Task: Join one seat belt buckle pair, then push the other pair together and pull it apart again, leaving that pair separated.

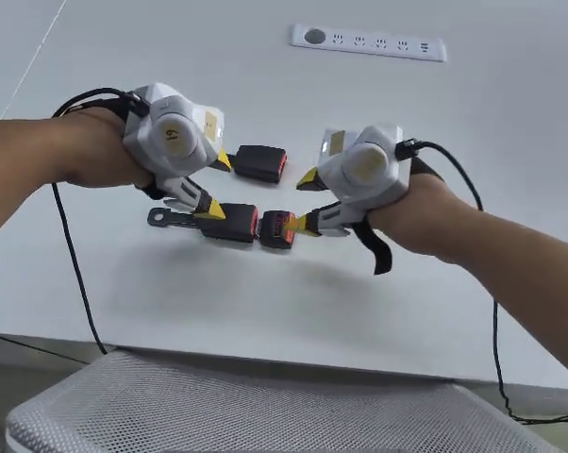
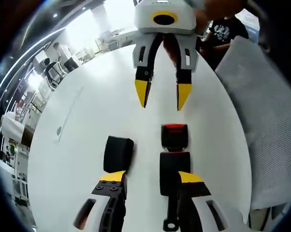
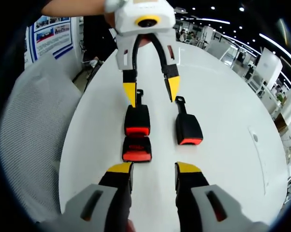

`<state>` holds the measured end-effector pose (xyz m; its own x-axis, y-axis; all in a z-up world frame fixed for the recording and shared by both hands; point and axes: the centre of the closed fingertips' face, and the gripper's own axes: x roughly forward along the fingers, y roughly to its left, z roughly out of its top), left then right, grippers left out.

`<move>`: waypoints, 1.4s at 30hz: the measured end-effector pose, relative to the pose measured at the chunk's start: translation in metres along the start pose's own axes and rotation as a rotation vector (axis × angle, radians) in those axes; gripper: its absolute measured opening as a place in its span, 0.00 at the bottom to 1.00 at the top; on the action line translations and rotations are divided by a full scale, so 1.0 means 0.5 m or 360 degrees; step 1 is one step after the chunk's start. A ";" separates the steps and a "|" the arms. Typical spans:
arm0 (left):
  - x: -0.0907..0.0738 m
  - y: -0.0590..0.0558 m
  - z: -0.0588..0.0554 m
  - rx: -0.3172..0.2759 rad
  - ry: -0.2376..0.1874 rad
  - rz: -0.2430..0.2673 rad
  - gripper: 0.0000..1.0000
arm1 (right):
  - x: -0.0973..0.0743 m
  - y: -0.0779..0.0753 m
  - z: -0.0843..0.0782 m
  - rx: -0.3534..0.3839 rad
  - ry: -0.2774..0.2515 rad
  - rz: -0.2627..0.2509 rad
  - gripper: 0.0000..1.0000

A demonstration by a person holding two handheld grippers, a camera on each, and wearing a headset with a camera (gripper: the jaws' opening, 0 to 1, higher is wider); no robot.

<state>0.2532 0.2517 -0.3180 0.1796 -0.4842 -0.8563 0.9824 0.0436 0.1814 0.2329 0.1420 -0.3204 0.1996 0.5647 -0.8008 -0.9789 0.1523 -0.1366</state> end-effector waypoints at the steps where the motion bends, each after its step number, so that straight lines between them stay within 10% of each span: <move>1: 0.003 0.007 0.003 0.0003 -0.0002 0.0012 0.43 | -0.009 -0.007 -0.011 0.0035 -0.0012 -0.0007 0.36; 16: 0.050 0.084 0.046 0.0115 0.0064 0.0034 0.52 | -0.131 -0.120 -0.256 0.0158 0.0200 -0.0209 0.36; 30: 0.102 0.098 0.010 0.0193 0.0187 -0.0093 0.43 | -0.100 -0.130 -0.298 0.0076 0.0286 -0.0044 0.37; 42: 0.123 0.120 -0.001 0.0194 0.0151 -0.0147 0.33 | -0.083 -0.134 -0.298 0.0068 0.0302 0.0089 0.34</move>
<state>0.3231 0.2248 -0.3599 0.0986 -0.3961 -0.9129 0.9826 -0.1065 0.1523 0.2833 -0.0127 -0.3650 0.1288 0.4112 -0.9024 -0.9846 0.1616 -0.0669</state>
